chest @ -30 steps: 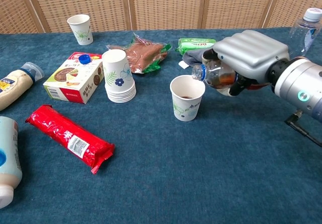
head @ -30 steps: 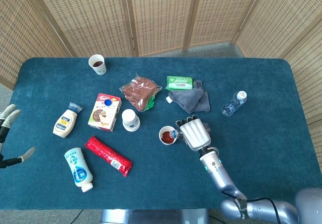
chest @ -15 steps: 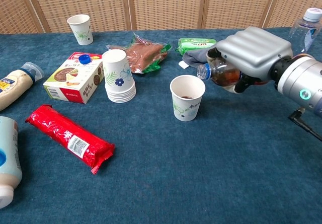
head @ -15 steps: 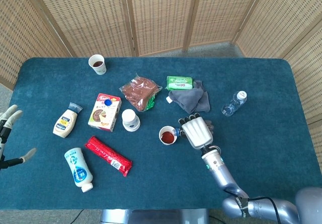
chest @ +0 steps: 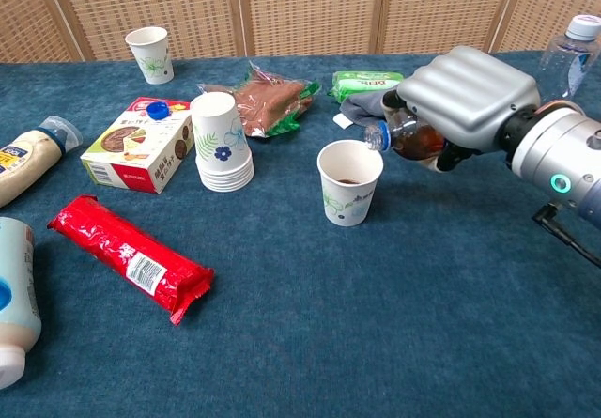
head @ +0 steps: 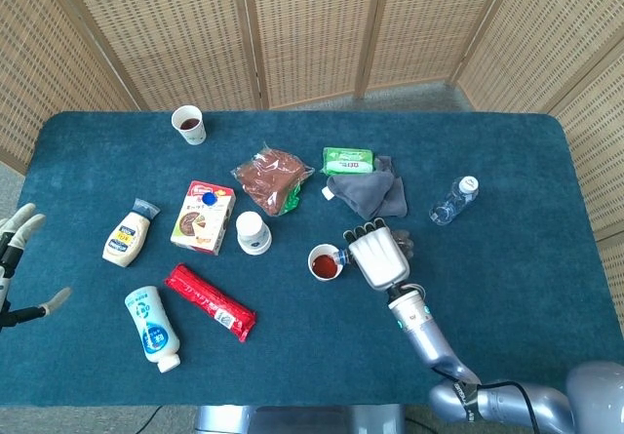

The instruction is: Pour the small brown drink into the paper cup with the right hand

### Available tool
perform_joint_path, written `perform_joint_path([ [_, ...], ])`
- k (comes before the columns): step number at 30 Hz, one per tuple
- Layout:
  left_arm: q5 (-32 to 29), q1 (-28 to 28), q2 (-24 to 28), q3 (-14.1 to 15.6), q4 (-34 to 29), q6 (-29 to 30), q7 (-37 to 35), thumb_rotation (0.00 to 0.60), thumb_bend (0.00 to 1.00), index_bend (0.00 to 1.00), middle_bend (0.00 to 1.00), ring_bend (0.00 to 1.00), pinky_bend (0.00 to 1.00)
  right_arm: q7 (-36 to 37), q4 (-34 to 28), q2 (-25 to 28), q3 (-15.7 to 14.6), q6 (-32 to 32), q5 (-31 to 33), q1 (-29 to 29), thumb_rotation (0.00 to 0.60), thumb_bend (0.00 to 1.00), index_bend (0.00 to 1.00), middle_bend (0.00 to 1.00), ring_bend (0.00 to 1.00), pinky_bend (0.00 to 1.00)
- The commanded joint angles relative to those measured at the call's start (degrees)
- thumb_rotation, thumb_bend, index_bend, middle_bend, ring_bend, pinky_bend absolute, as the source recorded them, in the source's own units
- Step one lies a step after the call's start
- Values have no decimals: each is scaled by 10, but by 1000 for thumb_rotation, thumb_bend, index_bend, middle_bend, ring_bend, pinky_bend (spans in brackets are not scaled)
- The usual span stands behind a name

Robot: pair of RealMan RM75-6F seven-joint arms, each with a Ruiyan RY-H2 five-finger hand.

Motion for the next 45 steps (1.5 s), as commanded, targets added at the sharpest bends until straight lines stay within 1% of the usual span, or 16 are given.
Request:
perform_joint_path([
  [1,0,0,0,0,0,0,-1,600,257,0,0,0,0,-7,5,-2,-1,3,-3,0,600,716,404,604,498,805],
  [6,-1,0,-3,-1,-1,2,9,600,257,0,0,0,0,-23,4,-7,2,5,8,-1,600,715,403,604,498,806],
  [16,0,-1,-3,0,-1,1,10,600,256,0,0,0,0,-55,11,-8,-5,11,-10,3,600,718,403,604,498,806],
  [29,1,0,-2,0,-1,2,8,600,256,0,0,0,0,-76,20,-13,-9,17,-24,5,600,720,403,604,498,806],
  [39,1,0,-2,0,0,3,6,600,256,0,0,0,0,-67,23,-17,-6,18,-27,1,600,719,402,605,498,805],
  [45,0,0,-2,1,-1,2,6,600,257,0,0,0,0,-36,22,-21,-1,24,-27,-6,600,719,403,608,498,806],
])
